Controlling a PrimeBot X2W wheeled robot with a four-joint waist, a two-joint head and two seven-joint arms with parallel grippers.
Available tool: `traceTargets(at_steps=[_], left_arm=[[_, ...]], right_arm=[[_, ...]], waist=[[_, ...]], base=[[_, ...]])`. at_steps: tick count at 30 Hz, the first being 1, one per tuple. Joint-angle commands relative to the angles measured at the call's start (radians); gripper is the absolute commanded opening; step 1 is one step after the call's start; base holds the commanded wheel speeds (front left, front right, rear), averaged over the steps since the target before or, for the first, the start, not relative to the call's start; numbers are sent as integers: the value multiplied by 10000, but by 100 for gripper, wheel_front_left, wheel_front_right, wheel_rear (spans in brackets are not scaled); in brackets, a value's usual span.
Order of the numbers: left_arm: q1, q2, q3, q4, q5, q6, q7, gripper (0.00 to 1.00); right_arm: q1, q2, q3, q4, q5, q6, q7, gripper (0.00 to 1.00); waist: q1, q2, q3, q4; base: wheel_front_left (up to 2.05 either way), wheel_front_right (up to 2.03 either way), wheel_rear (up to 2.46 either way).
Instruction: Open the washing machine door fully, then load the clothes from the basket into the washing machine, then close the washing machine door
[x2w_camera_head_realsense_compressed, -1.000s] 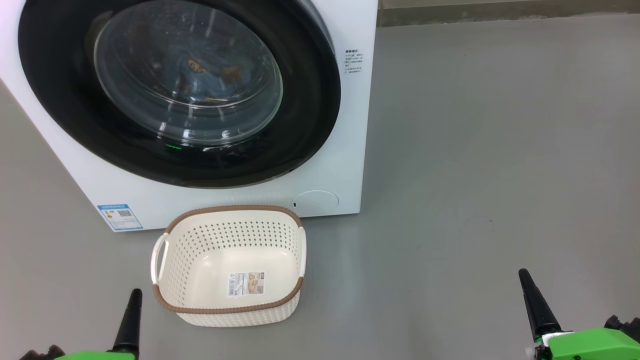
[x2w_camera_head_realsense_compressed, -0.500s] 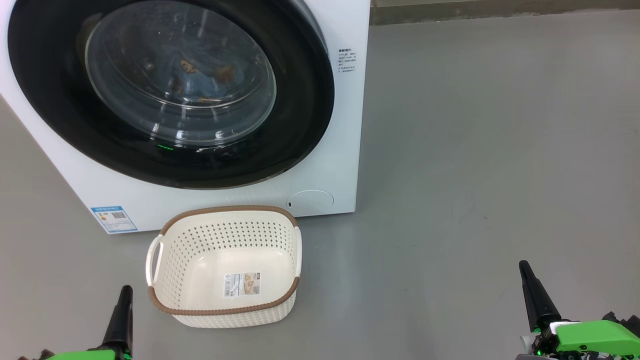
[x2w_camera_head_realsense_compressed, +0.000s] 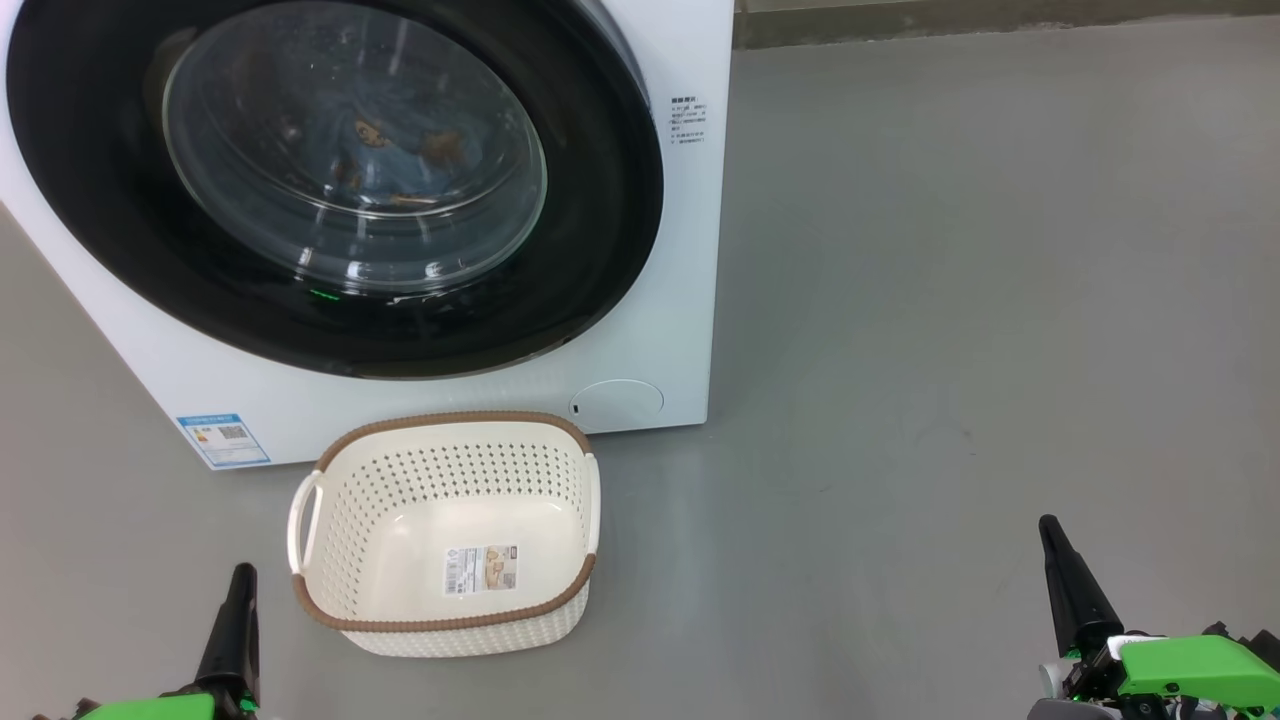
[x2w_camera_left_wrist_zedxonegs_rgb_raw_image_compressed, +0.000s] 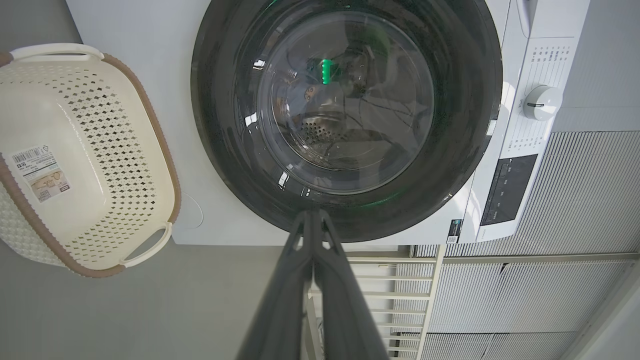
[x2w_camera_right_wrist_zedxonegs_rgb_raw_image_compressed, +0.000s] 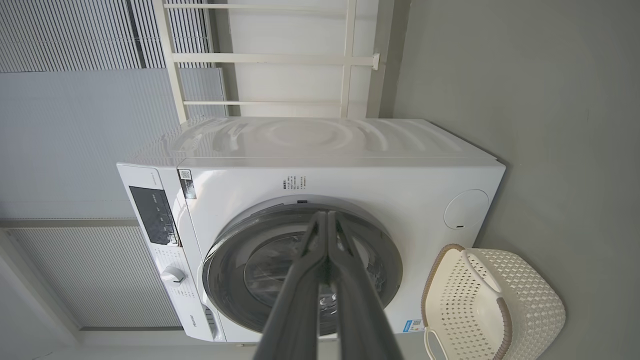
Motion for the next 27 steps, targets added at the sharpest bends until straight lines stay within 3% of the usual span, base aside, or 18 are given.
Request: traceTargets(at_steps=[1, 27], left_arm=[[-392, 134, 340, -186, -40, -113, 75, 0], [-398, 88, 406, -184, 16, -113, 128, 0]], right_arm=[[-404, -104, 186, -250, 35, 16, 62, 0], [-410, -59, 122, -246, -19, 16, 113, 0]], waist=[[0, 0, 0, 1], [0, 0, 0, 1]], base=[[0, 0, 0], [0, 0, 0]])
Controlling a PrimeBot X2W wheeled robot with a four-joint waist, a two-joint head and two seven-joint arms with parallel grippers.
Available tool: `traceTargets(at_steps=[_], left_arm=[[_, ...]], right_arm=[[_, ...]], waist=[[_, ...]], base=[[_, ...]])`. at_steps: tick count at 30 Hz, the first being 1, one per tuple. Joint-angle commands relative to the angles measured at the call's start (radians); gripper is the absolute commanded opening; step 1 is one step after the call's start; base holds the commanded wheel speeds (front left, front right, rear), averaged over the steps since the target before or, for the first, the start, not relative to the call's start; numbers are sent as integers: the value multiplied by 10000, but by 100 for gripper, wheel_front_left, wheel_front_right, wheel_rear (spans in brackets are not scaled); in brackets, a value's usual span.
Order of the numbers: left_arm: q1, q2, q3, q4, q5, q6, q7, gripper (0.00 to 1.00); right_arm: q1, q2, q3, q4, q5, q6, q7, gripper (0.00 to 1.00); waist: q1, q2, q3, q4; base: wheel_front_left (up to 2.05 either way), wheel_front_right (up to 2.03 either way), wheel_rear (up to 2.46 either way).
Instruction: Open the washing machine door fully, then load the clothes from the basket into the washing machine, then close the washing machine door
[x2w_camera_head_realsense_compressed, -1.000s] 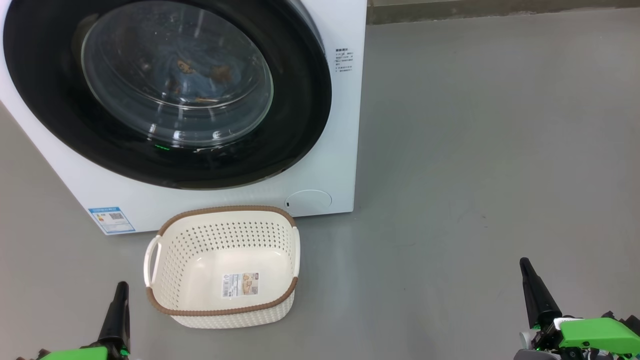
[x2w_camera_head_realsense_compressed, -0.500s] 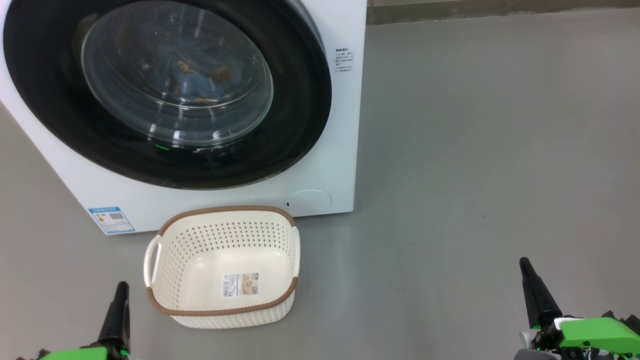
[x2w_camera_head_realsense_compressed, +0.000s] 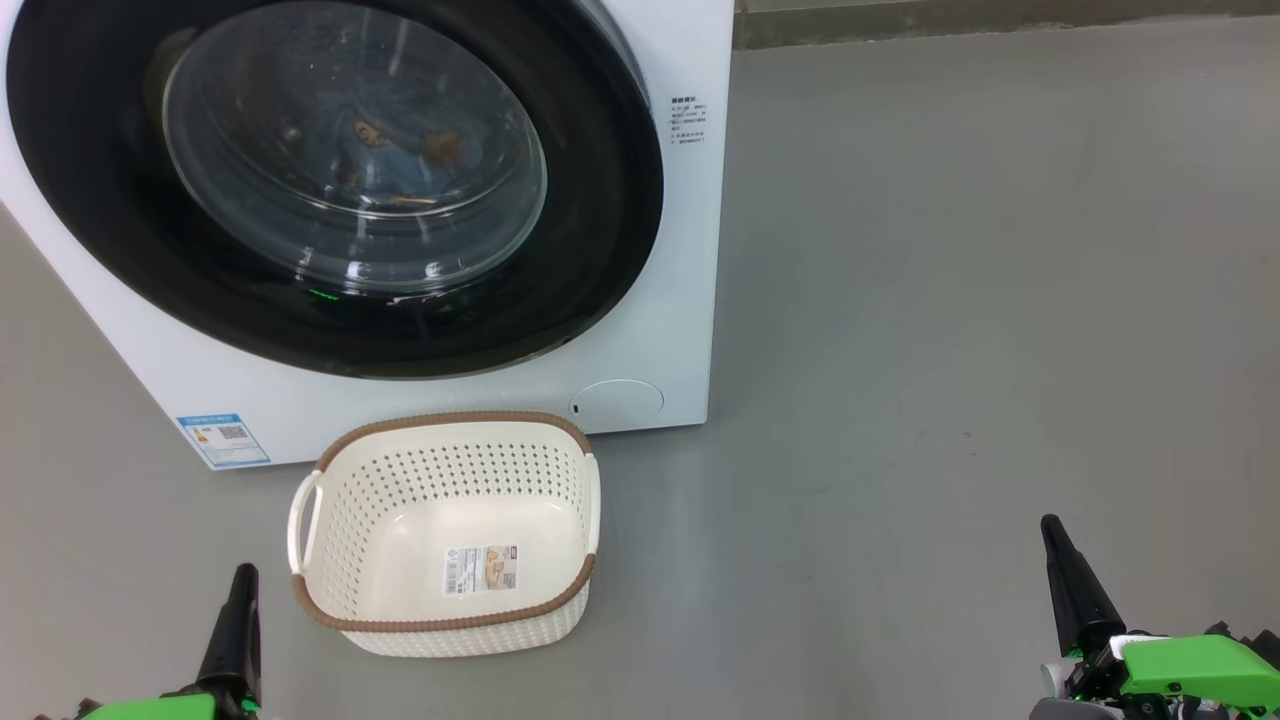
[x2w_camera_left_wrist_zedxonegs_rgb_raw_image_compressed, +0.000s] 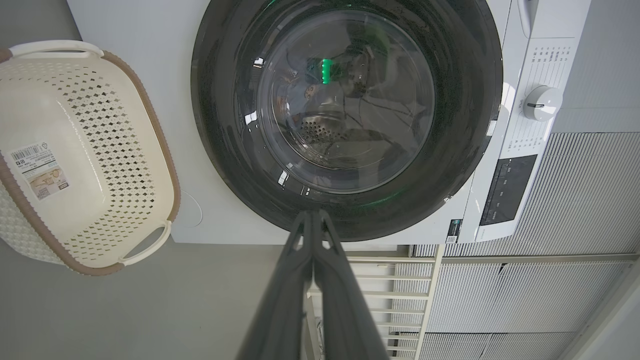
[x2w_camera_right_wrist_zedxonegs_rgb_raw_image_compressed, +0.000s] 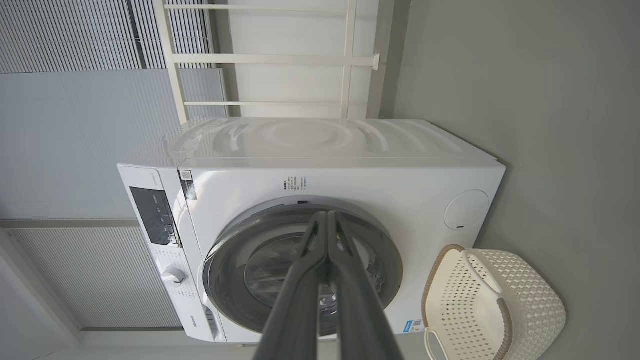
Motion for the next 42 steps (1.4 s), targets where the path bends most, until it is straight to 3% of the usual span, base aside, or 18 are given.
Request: traceTargets(at_steps=[1, 42], left_arm=[[-397, 140, 351, -191, 12, -113, 55, 0], [-403, 90, 423, -189, 72, -113, 113, 0]], right_arm=[[-403, -63, 177, -248, -19, 16, 63, 0], [-410, -15, 108, -244, -76, 16, 119, 0]], waist=[[0, 0, 0, 0], [0, 0, 0, 0]], base=[[0, 0, 0], [0, 0, 0]])
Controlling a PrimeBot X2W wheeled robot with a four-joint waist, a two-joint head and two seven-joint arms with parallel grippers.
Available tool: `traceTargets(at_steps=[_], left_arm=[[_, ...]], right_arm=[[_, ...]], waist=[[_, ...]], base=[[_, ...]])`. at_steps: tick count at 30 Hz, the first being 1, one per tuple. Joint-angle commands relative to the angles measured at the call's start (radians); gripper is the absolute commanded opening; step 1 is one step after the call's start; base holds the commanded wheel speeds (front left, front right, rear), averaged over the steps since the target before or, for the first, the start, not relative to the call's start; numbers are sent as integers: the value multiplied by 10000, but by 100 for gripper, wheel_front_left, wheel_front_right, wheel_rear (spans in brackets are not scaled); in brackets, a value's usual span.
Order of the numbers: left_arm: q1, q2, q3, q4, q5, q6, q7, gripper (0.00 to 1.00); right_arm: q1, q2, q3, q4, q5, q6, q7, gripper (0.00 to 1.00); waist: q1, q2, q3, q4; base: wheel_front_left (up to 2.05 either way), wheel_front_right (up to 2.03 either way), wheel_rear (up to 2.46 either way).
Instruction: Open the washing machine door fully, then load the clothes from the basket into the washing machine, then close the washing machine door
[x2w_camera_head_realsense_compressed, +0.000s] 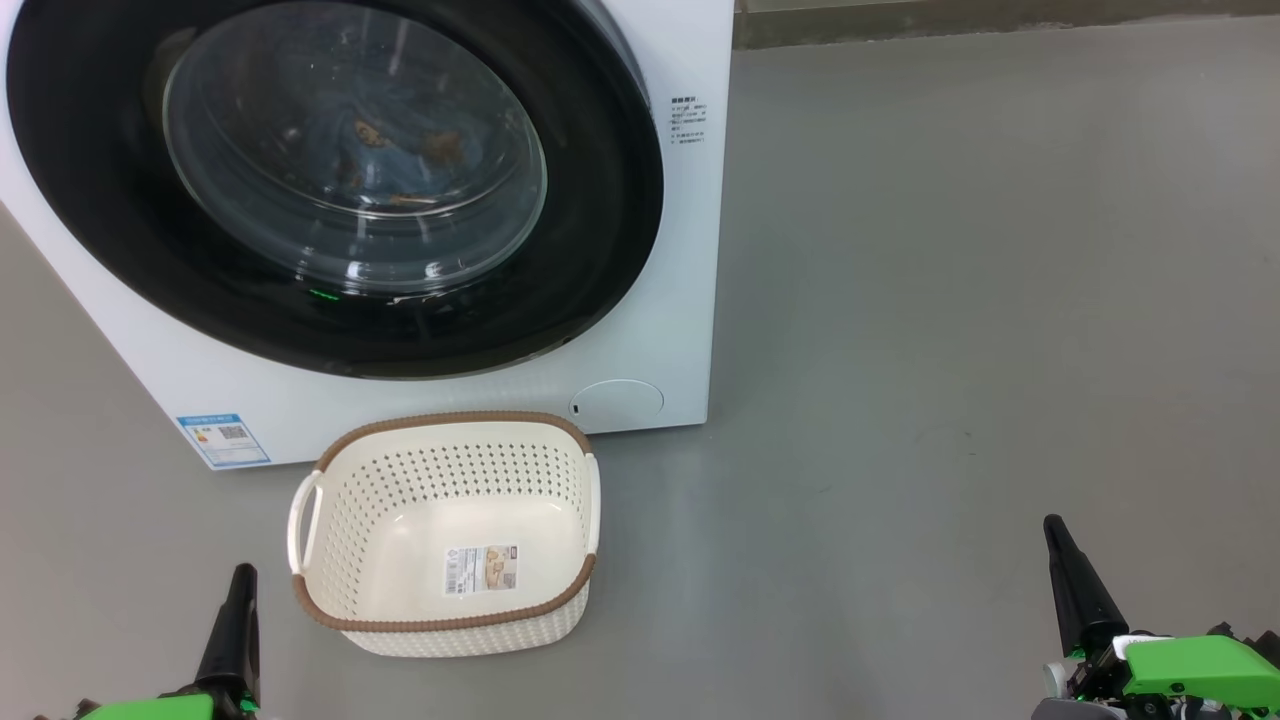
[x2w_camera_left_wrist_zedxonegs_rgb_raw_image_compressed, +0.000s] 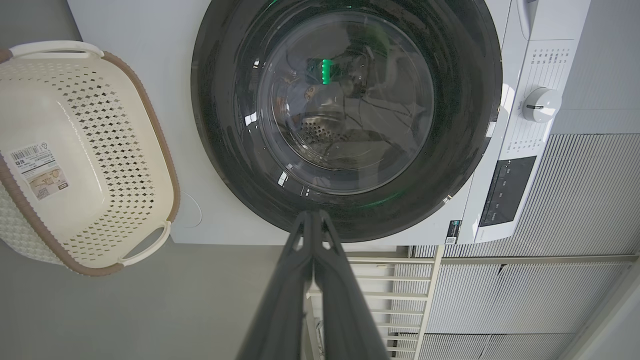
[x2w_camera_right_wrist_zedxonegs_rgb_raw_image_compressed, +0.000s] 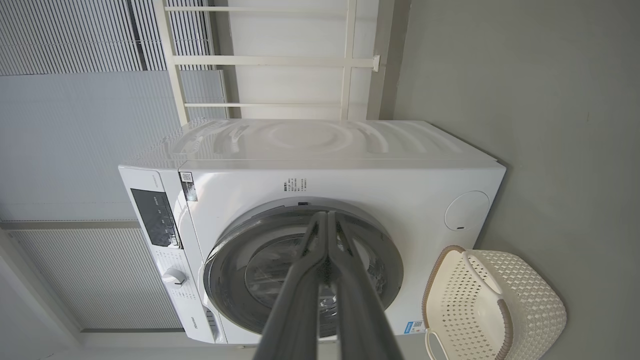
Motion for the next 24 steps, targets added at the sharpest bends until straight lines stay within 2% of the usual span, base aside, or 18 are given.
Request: traceTargets(at_steps=[1, 24], left_arm=[[-400, 118, 348, -191, 60, -113, 64, 0], [-402, 100, 373, -190, 80, -113, 84, 0]], right_arm=[[-408, -41, 205, -244, -62, 16, 60, 0], [-410, -25, 181, -242, -82, 16, 79, 0]], waist=[[0, 0, 0, 0], [0, 0, 0, 0]], base=[[0, 0, 0], [0, 0, 0]])
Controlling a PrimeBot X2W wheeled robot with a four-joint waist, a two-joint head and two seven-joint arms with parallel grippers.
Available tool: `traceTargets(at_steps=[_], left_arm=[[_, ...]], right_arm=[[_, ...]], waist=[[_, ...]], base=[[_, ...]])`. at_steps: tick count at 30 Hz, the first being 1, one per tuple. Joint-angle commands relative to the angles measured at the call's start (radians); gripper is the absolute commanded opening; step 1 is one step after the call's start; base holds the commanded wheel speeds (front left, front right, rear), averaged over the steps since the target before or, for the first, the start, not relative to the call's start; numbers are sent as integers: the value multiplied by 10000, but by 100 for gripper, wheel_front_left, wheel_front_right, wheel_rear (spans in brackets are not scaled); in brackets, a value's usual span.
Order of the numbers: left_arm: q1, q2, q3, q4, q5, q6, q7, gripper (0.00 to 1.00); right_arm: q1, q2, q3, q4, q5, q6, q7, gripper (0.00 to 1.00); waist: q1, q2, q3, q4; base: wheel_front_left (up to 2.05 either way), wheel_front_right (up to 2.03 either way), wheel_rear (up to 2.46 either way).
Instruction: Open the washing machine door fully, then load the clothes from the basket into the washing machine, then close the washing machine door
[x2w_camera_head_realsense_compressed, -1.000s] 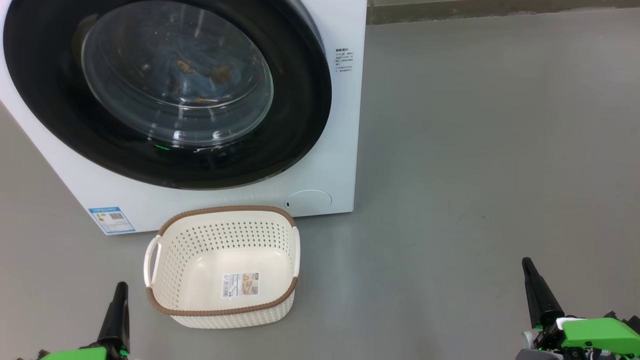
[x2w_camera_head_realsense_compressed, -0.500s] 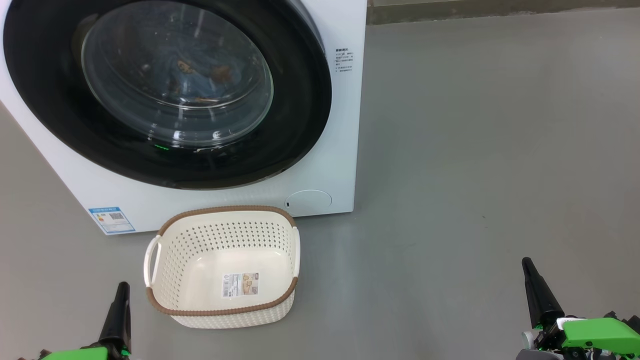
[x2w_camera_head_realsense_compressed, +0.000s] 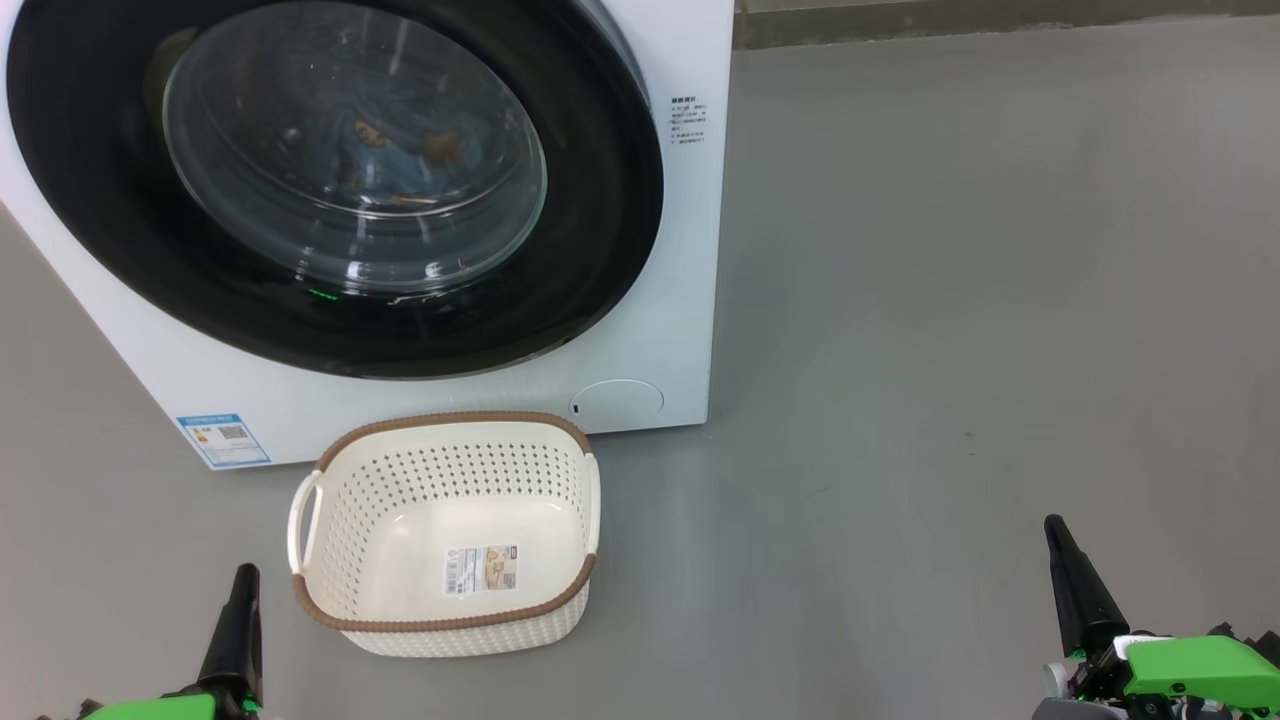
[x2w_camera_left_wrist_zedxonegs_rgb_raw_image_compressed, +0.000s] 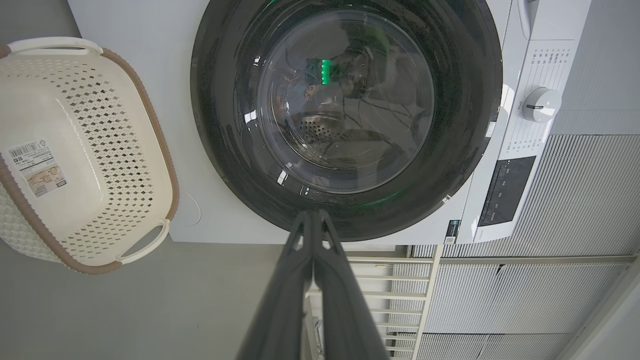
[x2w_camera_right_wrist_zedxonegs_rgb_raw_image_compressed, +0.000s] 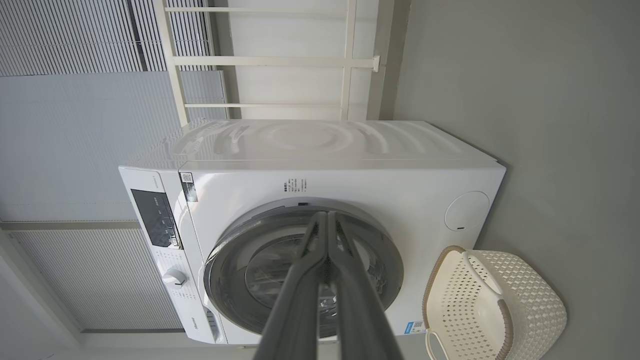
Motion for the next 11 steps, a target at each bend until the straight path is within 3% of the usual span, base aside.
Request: traceTargets(at_steps=[1, 11], left_arm=[[-400, 161, 349, -192, 79, -113, 46, 0], [-401, 155, 358, -192, 86, -113, 54, 0]], right_arm=[[-410, -34, 217, -244, -80, 16, 53, 0], [-410, -28, 208, -244, -87, 16, 60, 0]], waist=[[0, 0, 0, 0], [0, 0, 0, 0]], base=[[0, 0, 0], [0, 0, 0]])
